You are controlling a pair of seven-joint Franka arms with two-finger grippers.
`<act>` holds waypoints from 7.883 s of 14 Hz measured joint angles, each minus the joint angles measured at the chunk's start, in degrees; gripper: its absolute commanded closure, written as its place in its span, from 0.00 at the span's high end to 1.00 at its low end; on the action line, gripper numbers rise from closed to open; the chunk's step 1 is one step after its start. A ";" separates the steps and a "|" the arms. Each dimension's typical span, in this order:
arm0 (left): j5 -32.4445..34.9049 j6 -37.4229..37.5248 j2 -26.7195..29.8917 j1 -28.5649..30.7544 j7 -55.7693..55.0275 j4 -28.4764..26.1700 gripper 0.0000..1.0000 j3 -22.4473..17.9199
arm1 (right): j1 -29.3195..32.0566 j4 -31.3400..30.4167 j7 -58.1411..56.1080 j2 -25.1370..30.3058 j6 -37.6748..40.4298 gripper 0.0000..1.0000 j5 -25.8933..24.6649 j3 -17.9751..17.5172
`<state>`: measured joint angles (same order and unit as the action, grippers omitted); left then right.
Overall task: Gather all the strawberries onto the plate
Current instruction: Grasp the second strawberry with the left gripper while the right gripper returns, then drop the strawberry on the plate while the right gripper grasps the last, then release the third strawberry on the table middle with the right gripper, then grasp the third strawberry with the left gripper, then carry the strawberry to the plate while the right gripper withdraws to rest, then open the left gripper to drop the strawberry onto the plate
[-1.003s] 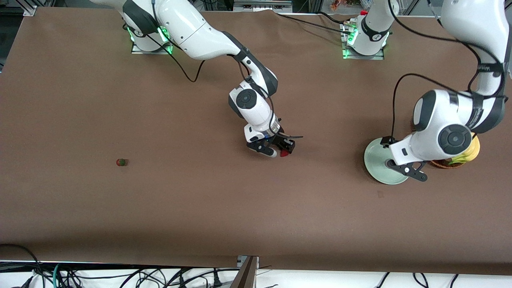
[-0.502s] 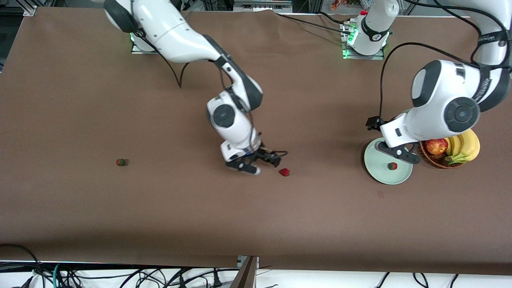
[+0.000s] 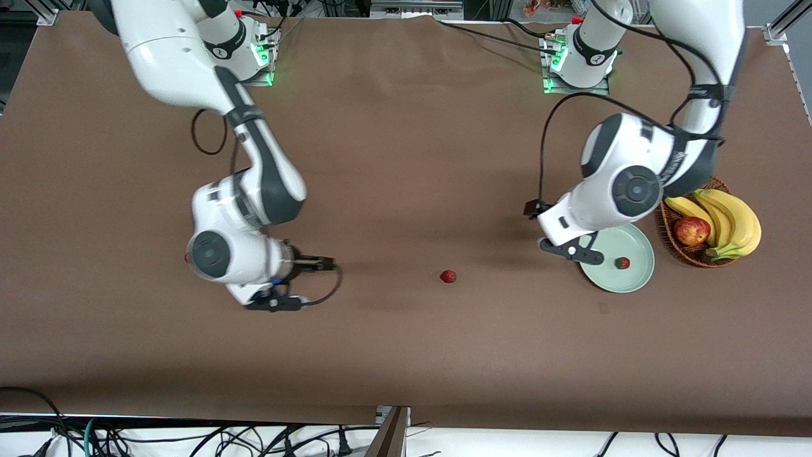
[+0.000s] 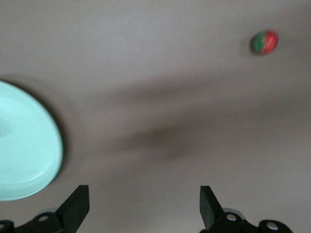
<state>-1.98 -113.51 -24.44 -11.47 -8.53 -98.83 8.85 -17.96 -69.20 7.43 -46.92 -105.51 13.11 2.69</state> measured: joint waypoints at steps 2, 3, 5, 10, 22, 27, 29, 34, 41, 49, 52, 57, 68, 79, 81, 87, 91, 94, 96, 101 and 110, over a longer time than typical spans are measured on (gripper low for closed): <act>0.00 -4.67 -4.23 -2.03 -1.62 3.17 1.00 0.07 | 1.18 -2.26 -8.90 -0.06 1.22 1.00 -0.49 4.79; 0.00 -7.00 -7.20 -2.78 -1.43 6.02 1.00 0.12 | 1.23 -3.42 -11.89 -0.07 1.22 1.00 -1.67 6.78; 0.00 -9.42 -13.76 -5.43 -1.22 12.71 1.00 0.22 | 1.17 -5.55 -15.69 -0.07 0.88 1.00 -4.82 9.48; 0.00 -24.83 -26.22 -10.07 -1.25 19.60 1.00 0.17 | 2.12 -10.67 -22.92 -0.09 -3.70 1.00 -5.57 12.57; 1.12 -25.98 -28.15 -11.77 -0.57 20.05 0.08 -0.17 | 6.97 -17.05 -29.97 -0.09 -8.24 0.59 -5.61 12.78; 1.12 -25.44 -27.57 -11.41 -0.57 20.97 0.04 -0.45 | 7.00 -17.22 -29.97 0.25 -8.18 0.02 -5.85 12.98; 1.12 -19.48 -24.98 -9.79 -0.57 21.79 0.00 -0.73 | 7.00 -17.22 -29.97 0.26 -8.17 0.00 -5.85 12.98; 1.27 6.02 -13.72 -1.40 2.49 22.39 0.00 -1.32 | 6.35 -16.07 -28.11 0.59 -8.58 0.00 -2.12 11.62; 4.75 12.31 -15.44 14.68 31.77 16.50 0.00 -1.67 | -11.54 -12.67 13.37 1.21 -15.15 0.00 4.99 7.11; 8.75 -1.43 -16.26 15.88 34.46 6.77 1.00 -1.24 | -22.98 -7.80 46.12 -6.64 -44.79 0.00 6.01 -6.32; 8.75 -0.88 -14.25 15.95 36.07 6.95 1.00 -1.13 | -27.29 -3.46 50.75 -11.67 -50.47 0.96 6.01 -6.38; 8.64 3.67 -8.08 15.77 36.08 7.14 1.00 0.31 | -27.54 -0.07 50.66 -13.12 -48.92 1.00 2.97 -3.62; 5.97 -11.00 -12.89 2.23 -8.28 6.46 1.00 10.76 | -3.74 5.76 7.59 2.99 4.21 1.00 -0.30 -1.07; 6.00 -25.84 -21.33 -4.30 -24.59 6.14 0.29 10.13 | 8.53 -11.62 -0.69 32.15 20.53 1.00 -12.96 -0.08; 6.00 -25.85 -21.64 -4.30 -24.61 6.13 0.06 10.12 | 9.14 -16.70 -0.69 38.79 21.76 1.00 -13.21 -0.48; 6.01 -24.03 -21.47 -4.10 -24.61 6.82 0.00 10.03 | 15.58 -21.14 -1.13 46.60 22.45 1.00 -13.69 -3.46; 6.07 -11.25 -16.91 -3.17 -23.55 10.04 0.00 8.17 | 15.73 -21.18 -1.14 47.92 23.61 1.00 -13.70 -4.39; 6.13 -0.36 -12.21 0.65 -18.50 11.88 0.00 7.45 | 15.73 -21.20 -1.22 47.92 23.96 1.00 -13.73 -5.39; 6.17 2.77 -10.05 5.08 -11.09 11.99 0.00 7.29 | 15.88 -21.15 -2.93 47.89 23.99 1.00 -13.92 -5.40; 12.63 9.08 -9.20 14.68 5.54 10.23 0.05 6.78 | 16.43 -20.35 -4.85 47.36 24.10 1.00 -13.99 -5.33; 23.04 -0.19 -11.84 21.87 7.98 -2.30 1.00 6.61 | 16.44 -20.24 -5.09 47.30 24.15 1.00 -13.99 -5.33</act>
<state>21.05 -113.70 -36.28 10.40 -0.54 -101.13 15.45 -1.52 -89.43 2.33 0.38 -81.37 -0.88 -2.64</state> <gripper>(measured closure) 0.630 0.000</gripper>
